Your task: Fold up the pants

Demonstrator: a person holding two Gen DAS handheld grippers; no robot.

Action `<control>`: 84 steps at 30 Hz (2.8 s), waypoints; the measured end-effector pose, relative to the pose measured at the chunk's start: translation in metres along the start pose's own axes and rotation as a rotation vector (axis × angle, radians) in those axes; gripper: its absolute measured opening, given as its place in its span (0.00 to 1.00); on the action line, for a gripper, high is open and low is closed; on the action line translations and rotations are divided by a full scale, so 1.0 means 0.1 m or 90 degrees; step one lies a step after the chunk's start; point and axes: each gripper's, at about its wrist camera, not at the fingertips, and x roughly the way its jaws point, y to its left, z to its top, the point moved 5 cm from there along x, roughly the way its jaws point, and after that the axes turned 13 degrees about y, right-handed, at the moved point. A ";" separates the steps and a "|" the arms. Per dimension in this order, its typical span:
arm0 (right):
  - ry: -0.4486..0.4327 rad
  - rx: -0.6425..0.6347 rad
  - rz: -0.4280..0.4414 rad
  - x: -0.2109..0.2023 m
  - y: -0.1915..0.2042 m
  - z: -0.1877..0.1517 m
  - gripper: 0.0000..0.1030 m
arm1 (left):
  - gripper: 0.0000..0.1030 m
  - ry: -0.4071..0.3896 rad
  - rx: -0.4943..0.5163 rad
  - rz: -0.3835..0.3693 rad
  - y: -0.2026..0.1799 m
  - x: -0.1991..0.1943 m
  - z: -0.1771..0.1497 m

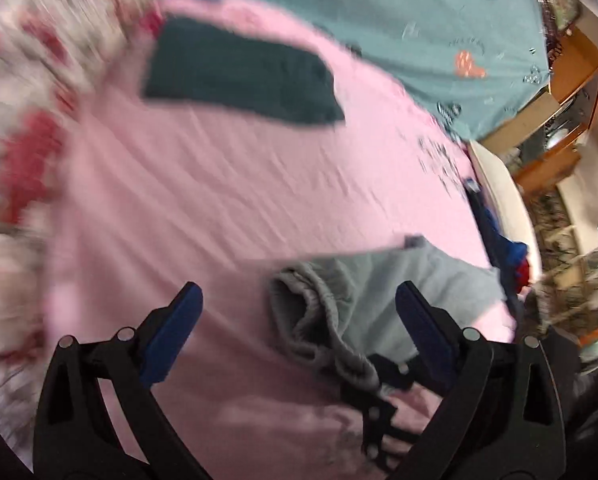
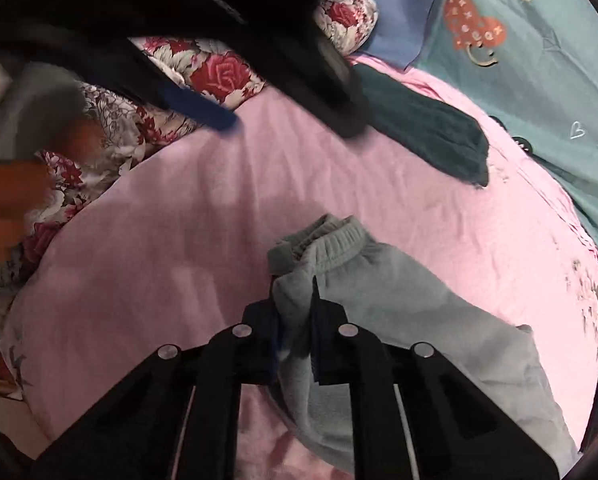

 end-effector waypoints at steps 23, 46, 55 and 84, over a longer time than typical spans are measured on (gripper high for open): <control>0.014 -0.010 -0.119 0.26 0.21 -0.09 0.12 | 0.16 0.144 -0.057 -0.103 0.01 0.53 -0.03; 0.014 0.232 -0.011 -0.73 -1.04 -0.85 0.54 | 0.68 -0.073 -0.057 0.261 0.22 -0.67 -0.21; 0.076 0.551 -0.096 -0.80 -3.12 -2.73 0.54 | 0.75 -0.021 0.143 0.192 -1.29 0.39 -0.45; -0.050 0.839 0.038 -1.03 -4.76 -4.86 0.21 | 0.83 0.071 0.040 0.316 -2.99 1.72 -0.49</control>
